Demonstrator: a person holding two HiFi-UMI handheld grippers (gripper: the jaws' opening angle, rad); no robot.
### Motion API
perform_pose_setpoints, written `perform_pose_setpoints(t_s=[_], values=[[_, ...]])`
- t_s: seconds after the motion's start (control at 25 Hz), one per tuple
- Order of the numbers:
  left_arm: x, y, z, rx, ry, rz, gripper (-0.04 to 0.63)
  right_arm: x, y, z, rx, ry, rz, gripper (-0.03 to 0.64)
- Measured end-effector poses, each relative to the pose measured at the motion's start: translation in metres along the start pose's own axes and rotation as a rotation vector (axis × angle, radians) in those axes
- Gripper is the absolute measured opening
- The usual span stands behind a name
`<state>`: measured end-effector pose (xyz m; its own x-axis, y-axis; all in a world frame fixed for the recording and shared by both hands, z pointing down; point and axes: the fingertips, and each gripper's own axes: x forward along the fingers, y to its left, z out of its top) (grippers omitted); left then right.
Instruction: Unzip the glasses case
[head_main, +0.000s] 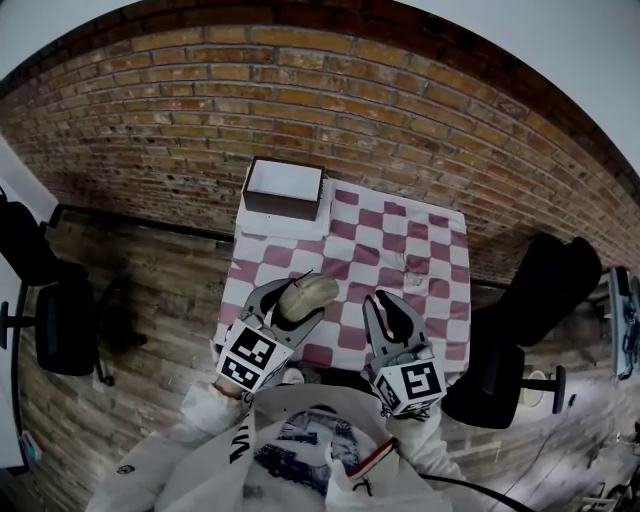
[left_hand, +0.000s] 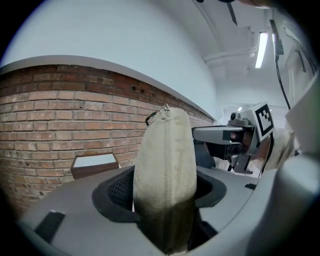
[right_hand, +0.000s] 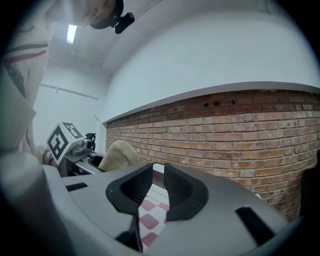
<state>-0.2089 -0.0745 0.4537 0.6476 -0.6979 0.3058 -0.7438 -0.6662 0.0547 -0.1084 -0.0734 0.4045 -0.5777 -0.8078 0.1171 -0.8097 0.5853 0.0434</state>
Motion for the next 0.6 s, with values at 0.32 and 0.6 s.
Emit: perform_pose_setpoints(t_s=[0.32, 0.6], values=[[-0.01, 0.005, 0.015, -0.074, -0.131, 0.082, 0.296, 0.0, -0.001, 0.004, 0.024, -0.034, 0.003, 0.063], [-0.012, 0.002, 0.017, -0.093, -0.174, 0.108, 0.296, -0.006, -0.009, 0.001, 0.058, -0.055, -0.023, 0.031]])
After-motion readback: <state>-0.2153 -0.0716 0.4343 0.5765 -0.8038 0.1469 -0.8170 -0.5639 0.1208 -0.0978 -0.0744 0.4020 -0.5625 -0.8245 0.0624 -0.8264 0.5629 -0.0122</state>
